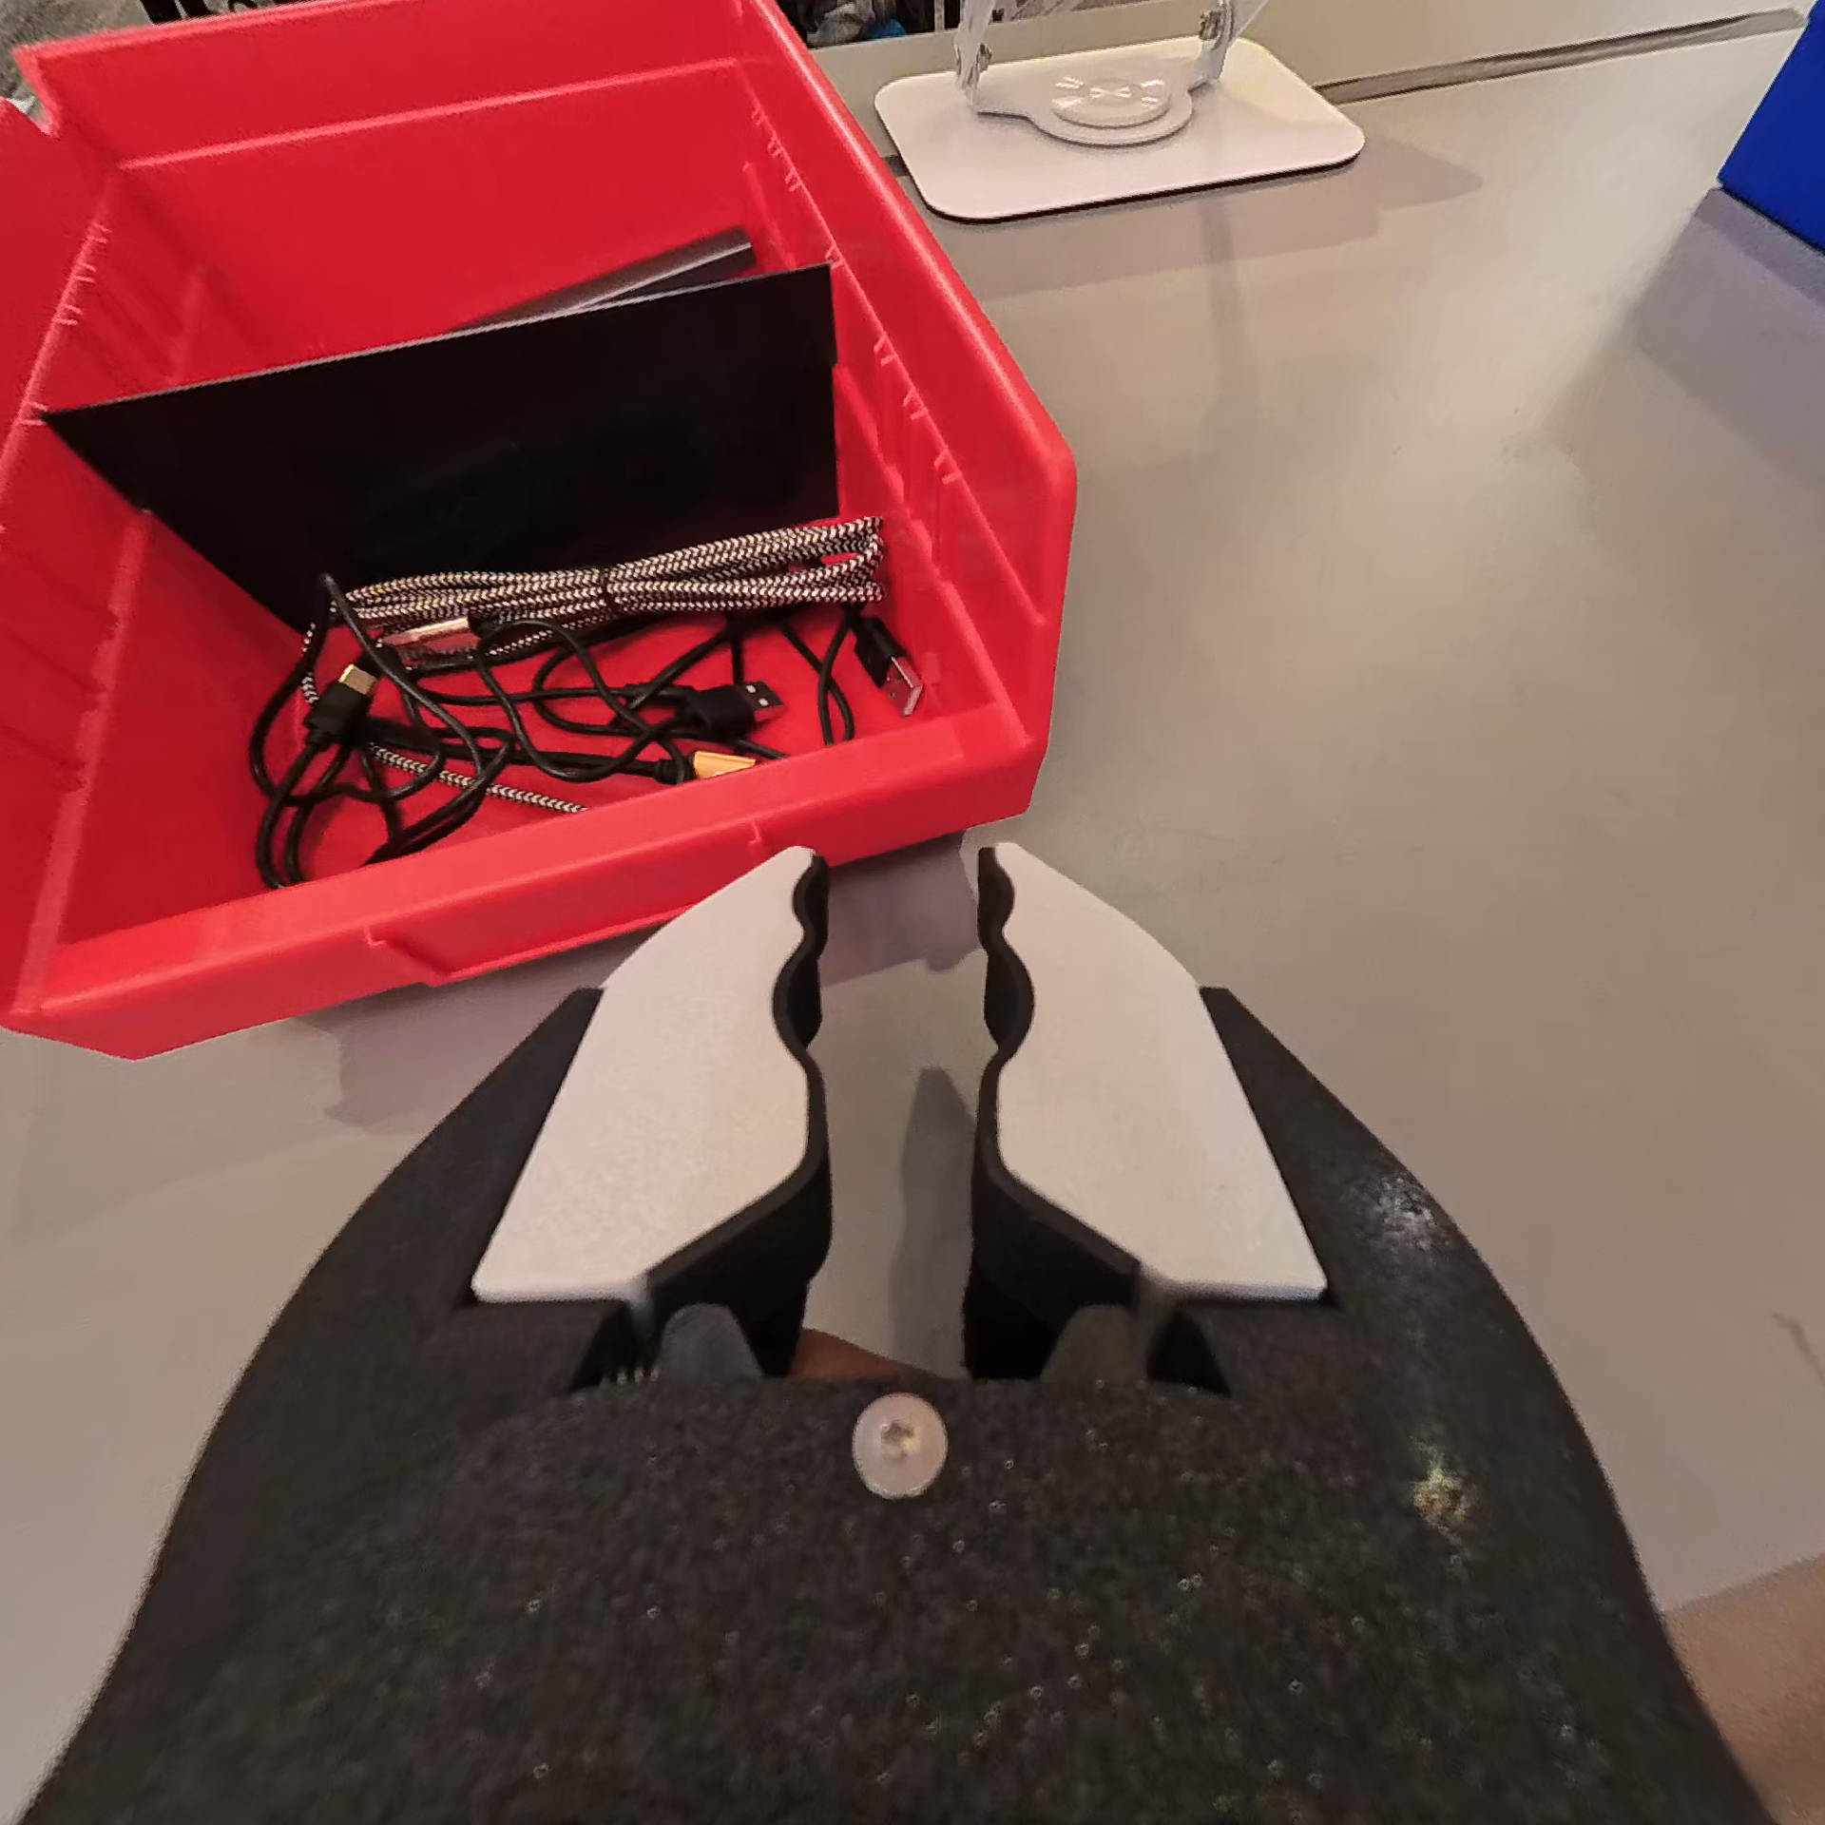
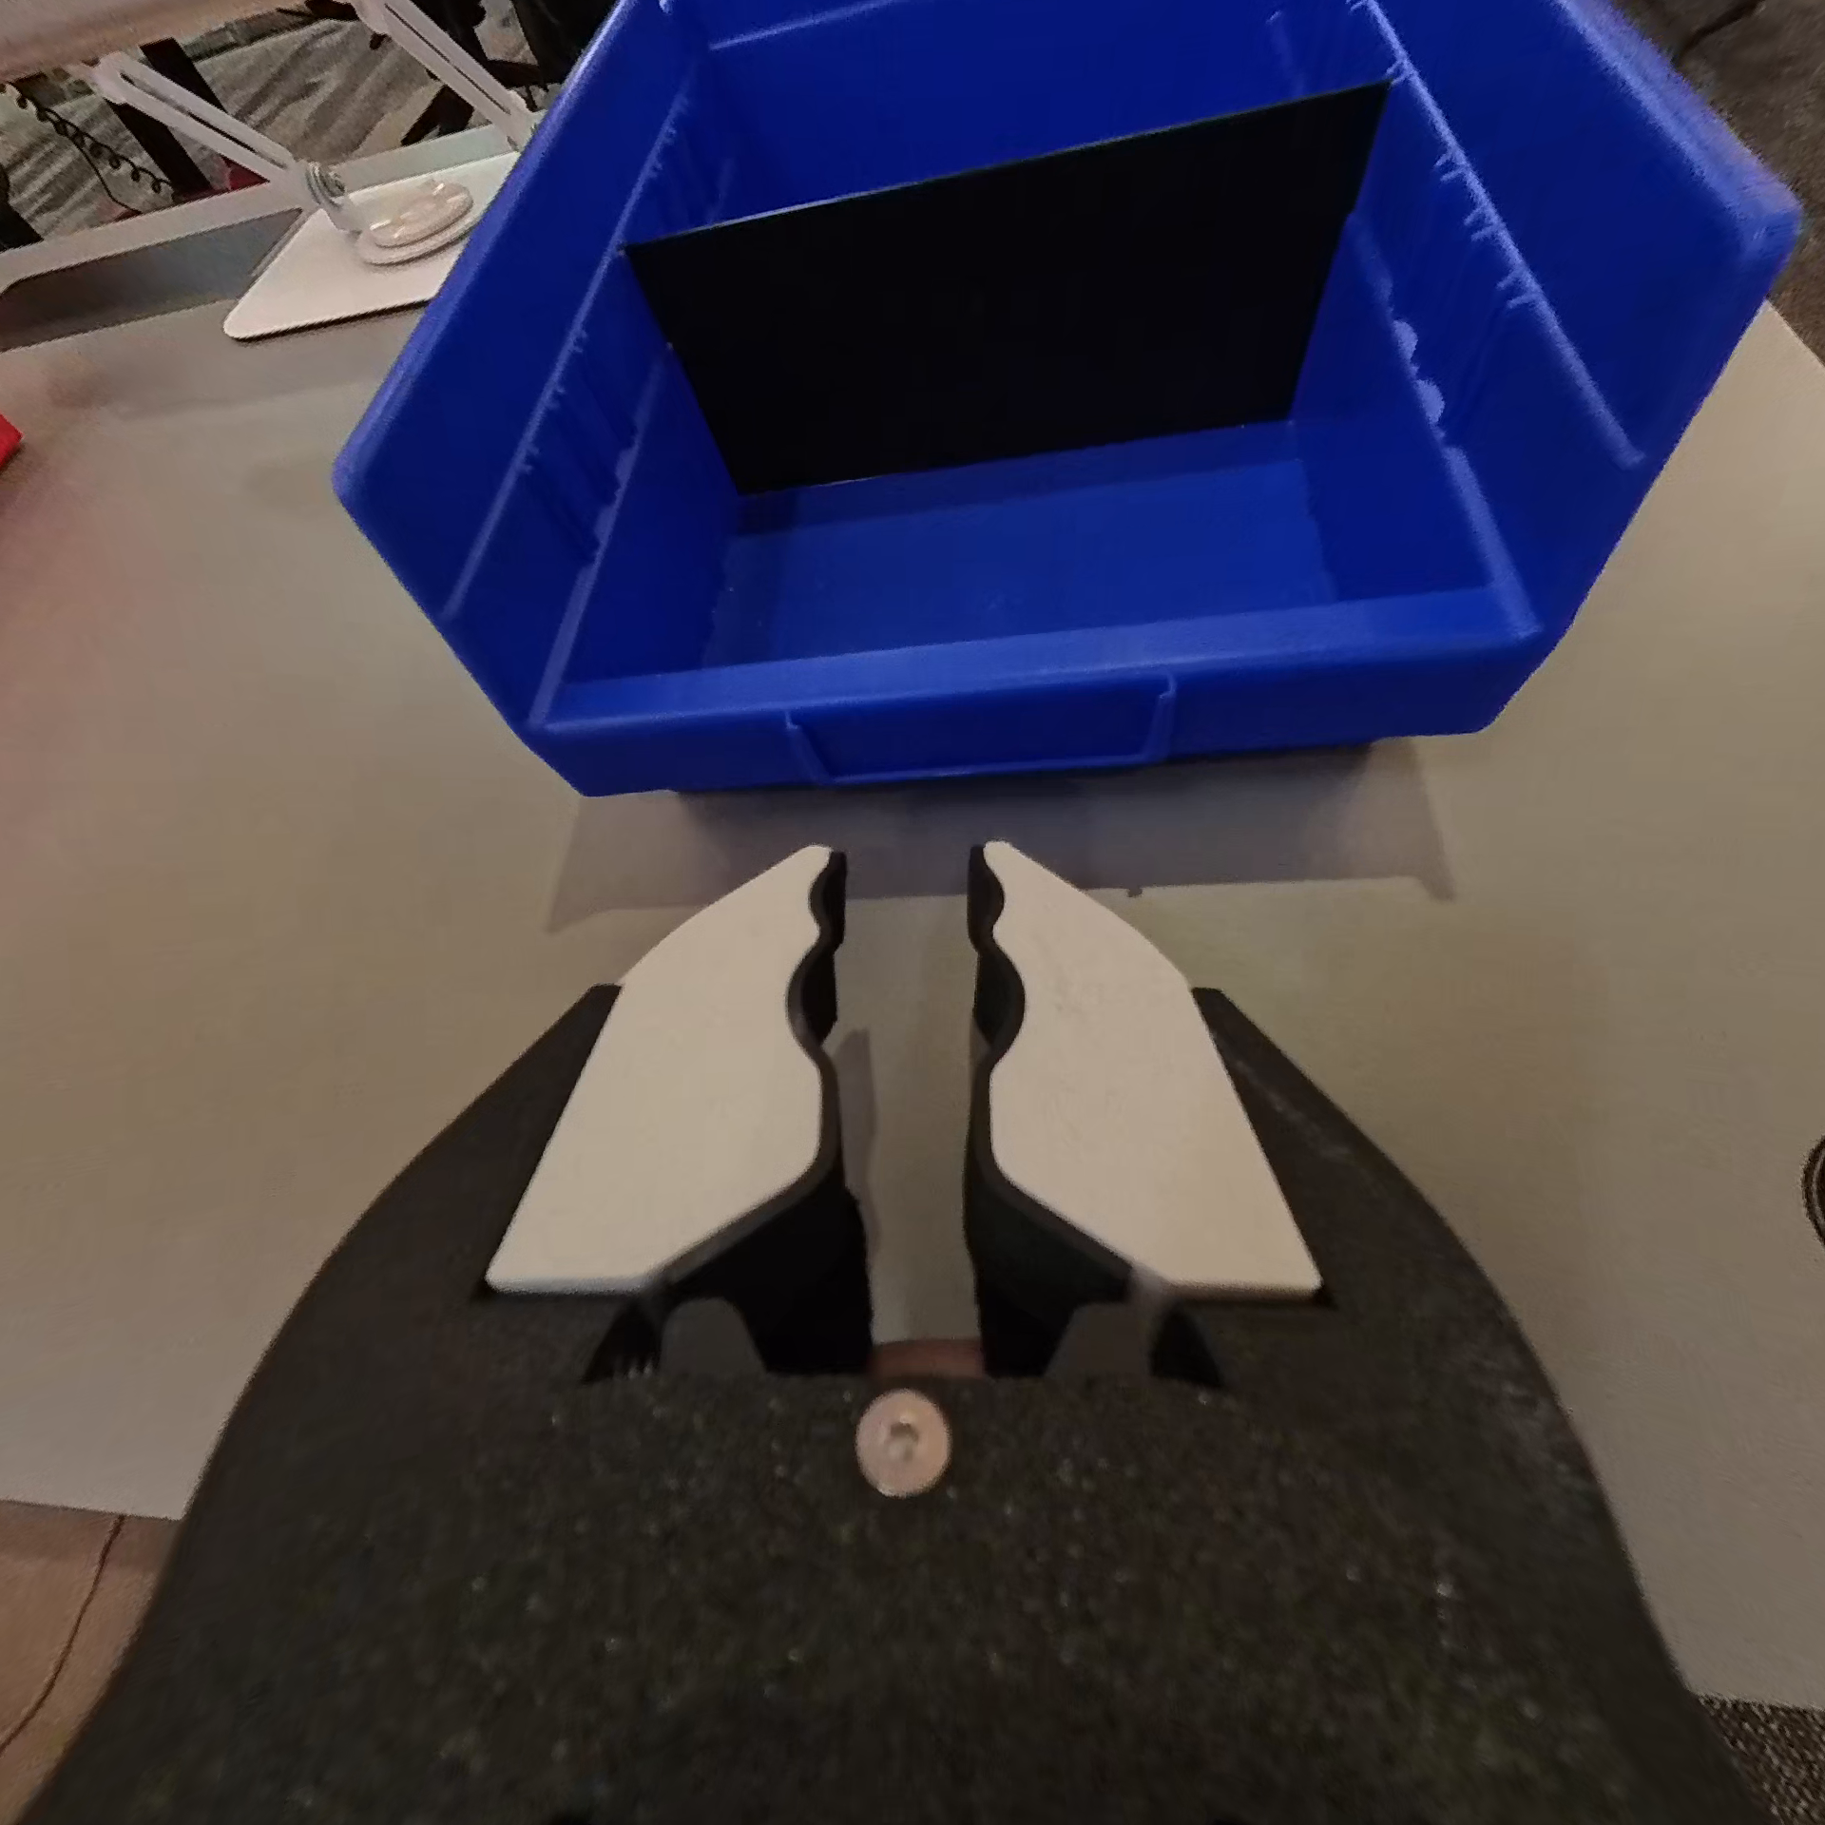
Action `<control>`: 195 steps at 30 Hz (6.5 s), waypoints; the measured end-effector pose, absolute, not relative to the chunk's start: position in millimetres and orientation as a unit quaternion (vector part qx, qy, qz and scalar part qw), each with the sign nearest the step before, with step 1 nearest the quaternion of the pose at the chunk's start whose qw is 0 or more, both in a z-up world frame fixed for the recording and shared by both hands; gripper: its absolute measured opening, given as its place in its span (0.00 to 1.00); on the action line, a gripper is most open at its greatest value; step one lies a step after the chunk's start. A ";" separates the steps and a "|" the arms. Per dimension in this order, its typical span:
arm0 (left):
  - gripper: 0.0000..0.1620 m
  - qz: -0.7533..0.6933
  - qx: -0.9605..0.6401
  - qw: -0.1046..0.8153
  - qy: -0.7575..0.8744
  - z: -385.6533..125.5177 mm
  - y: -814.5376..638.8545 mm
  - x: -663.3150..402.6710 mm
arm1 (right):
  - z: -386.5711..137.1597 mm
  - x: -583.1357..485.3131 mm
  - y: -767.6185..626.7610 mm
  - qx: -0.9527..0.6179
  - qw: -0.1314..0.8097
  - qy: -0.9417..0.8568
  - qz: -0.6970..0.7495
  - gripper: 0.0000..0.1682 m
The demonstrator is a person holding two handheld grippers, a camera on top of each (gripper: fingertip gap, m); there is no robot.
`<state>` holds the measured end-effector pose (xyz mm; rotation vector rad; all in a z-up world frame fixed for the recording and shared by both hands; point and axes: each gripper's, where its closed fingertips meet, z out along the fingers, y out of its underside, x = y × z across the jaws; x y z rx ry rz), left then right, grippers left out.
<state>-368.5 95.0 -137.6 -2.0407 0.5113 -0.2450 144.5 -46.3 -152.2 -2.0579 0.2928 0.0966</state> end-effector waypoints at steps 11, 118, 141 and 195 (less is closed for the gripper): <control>0.17 -0.183 -0.790 0.457 0.365 -96.9 99.6 -349.4 | -152.6 137.1 -36.9 -0.853 0.506 0.114 0.057 0.13; 0.30 -0.051 -0.860 0.349 0.369 -55.7 241.8 -379.0 | -146.5 90.6 -7.6 -0.846 0.517 0.058 0.120 0.13; 0.02 0.191 -0.904 0.123 0.363 -181.4 383.7 -453.0 | -148.5 83.4 -24.1 -0.847 0.507 0.058 0.147 0.13; 0.25 -0.447 -0.589 0.447 0.503 -14.3 -22.1 -178.7 | -4.9 -101.3 -48.3 -0.540 0.633 -0.247 0.496 0.05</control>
